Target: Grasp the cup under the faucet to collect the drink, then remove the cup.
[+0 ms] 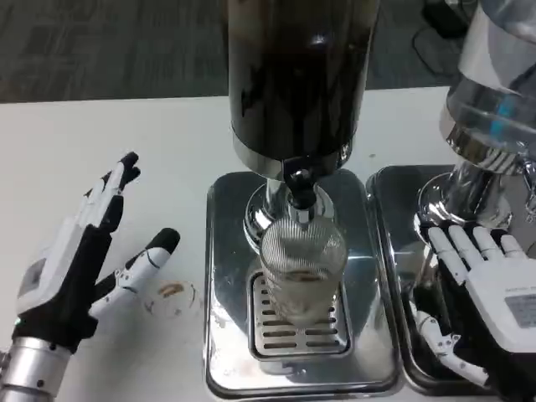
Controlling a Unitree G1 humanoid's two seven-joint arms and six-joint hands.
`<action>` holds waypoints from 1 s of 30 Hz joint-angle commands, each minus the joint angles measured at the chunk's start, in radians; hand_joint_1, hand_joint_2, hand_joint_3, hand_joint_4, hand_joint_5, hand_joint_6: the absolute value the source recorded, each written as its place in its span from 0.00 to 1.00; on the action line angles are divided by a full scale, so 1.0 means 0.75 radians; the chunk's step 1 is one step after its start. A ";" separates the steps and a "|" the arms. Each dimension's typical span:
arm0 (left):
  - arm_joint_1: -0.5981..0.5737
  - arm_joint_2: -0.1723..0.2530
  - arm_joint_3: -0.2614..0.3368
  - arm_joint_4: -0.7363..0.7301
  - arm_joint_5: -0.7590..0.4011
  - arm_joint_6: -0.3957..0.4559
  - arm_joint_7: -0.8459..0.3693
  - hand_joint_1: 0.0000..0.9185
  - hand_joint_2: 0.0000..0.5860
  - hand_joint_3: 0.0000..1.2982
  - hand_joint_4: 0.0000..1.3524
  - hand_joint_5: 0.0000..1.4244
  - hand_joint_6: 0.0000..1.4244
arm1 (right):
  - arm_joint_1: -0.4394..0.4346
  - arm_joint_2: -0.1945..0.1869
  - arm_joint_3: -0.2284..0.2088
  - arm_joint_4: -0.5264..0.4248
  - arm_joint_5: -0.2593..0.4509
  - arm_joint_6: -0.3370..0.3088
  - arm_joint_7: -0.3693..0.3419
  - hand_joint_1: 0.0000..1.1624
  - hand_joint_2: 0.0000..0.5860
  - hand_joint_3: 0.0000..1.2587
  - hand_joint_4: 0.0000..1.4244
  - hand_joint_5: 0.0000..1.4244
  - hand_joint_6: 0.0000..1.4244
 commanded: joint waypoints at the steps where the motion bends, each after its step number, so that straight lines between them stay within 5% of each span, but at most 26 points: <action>1: 0.013 -0.033 0.057 -0.165 -0.142 -0.024 -0.111 0.00 0.36 0.00 0.00 0.00 0.00 | -0.007 -0.027 -0.021 0.020 0.028 -0.032 -0.005 0.06 0.89 0.00 0.00 0.00 0.00; 16: 0.041 -0.098 0.149 -0.696 -0.672 0.058 -0.611 0.00 0.44 0.05 0.00 0.00 0.00 | -0.071 -0.042 -0.028 0.077 0.054 -0.058 0.011 0.05 0.89 0.00 0.00 0.00 0.00; 30: 0.015 -0.065 0.196 -0.995 -1.094 0.392 -1.076 0.00 0.50 0.03 0.00 0.03 0.00 | -0.143 -0.039 -0.029 0.160 0.093 -0.062 0.001 0.04 0.90 0.00 0.00 0.00 0.00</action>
